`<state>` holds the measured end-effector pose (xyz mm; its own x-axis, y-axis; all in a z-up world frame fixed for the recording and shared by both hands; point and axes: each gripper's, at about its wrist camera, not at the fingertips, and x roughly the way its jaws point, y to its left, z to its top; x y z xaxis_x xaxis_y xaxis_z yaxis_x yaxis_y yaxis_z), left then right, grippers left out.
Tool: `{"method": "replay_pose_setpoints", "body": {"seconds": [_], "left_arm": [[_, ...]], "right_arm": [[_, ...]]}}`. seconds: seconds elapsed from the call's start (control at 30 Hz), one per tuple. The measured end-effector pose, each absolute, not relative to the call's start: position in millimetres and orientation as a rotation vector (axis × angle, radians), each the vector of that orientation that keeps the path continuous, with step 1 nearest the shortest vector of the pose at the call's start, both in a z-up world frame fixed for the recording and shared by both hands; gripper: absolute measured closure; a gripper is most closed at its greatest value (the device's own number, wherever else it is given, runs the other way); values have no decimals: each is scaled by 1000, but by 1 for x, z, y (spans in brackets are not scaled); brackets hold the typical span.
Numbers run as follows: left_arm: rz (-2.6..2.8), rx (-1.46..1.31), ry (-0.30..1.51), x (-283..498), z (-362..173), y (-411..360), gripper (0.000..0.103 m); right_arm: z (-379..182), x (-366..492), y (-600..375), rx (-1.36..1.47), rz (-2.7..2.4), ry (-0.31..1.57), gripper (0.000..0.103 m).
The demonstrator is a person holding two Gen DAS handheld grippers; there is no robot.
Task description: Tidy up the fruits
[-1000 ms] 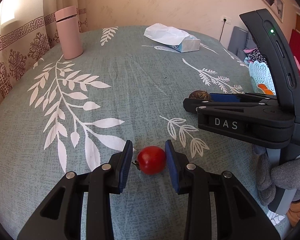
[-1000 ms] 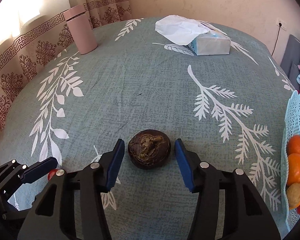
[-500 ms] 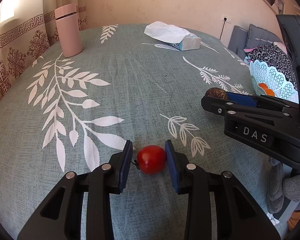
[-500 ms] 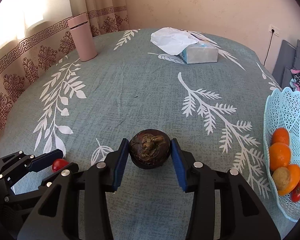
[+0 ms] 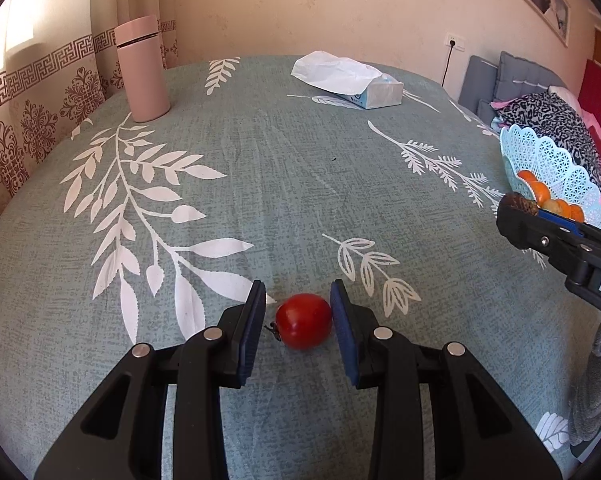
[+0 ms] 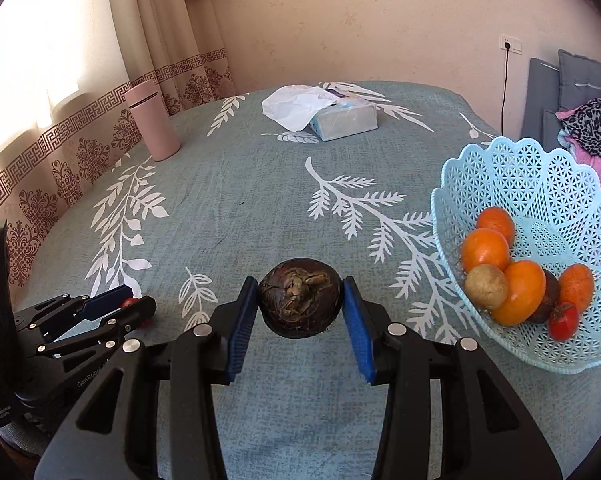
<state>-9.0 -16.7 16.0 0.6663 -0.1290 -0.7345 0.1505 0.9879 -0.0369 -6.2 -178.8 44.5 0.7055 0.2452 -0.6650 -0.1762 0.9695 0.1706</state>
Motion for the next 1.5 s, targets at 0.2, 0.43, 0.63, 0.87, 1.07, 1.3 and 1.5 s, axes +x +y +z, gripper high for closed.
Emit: {"method": "replay_pose_setpoints", "body": {"seconds": [0.2, 0.43, 0.63, 0.87, 1.07, 1.3, 1.5], "left_arm": [[-145, 29, 817, -12, 18, -17, 69], [-133, 41, 811, -14, 19, -18, 69], [-130, 43, 811, -14, 19, -19, 69], [-137, 30, 816, -13, 18, -17, 69], [-144, 22, 818, -13, 17, -16, 69], [-136, 29, 814, -13, 19, -17, 69], [-132, 48, 809, -15, 21, -21, 69]], "right_arm": [[52, -19, -204, 128, 187, 718, 59], [64, -31, -248, 196, 102, 661, 59], [55, -38, -249, 231, 146, 702, 59], [26, -19, -206, 117, 169, 830, 55], [8, 2, -197, 75, 169, 912, 55], [20, -9, -202, 87, 179, 856, 63], [51, -24, -225, 146, 166, 750, 63]]}}
